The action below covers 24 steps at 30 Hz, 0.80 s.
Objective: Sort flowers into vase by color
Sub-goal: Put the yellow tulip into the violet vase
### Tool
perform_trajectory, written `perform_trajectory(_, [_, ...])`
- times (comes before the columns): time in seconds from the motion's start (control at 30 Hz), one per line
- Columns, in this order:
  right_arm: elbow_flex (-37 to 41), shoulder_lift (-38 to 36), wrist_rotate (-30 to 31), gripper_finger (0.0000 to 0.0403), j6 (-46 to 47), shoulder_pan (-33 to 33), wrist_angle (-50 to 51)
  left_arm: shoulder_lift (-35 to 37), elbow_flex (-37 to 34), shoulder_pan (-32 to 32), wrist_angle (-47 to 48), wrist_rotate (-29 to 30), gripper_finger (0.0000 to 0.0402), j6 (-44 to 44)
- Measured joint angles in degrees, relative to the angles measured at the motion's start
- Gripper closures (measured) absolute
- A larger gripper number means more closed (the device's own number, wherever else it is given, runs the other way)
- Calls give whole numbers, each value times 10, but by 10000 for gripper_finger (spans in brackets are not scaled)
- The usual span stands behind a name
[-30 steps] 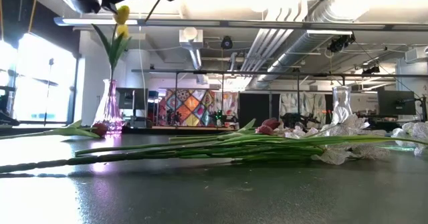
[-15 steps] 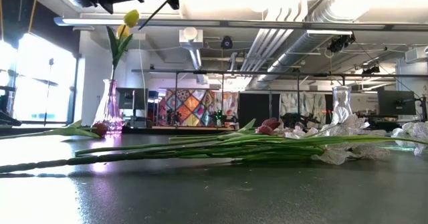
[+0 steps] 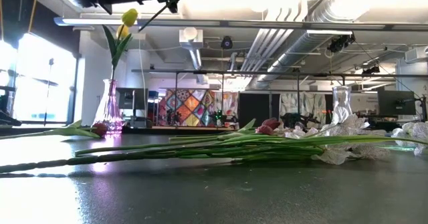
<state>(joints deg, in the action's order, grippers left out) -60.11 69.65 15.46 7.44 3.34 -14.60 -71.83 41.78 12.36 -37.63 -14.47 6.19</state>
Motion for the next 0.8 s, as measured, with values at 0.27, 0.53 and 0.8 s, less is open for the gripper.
perform_trajectory(0.27, [-30, 0, -23, 378, 1, -31, 71, 0, 0, -18, 24, 73, 365, -82])
perform_trajectory(0.53, [-98, 1, -92, 391, 5, -78, 243, 0, 0, -36, 69, 76, 284, -107])
perform_trajectory(0.8, [-130, 19, -217, 391, 14, -112, 290, -6, 0, -36, 83, 58, 246, -185])
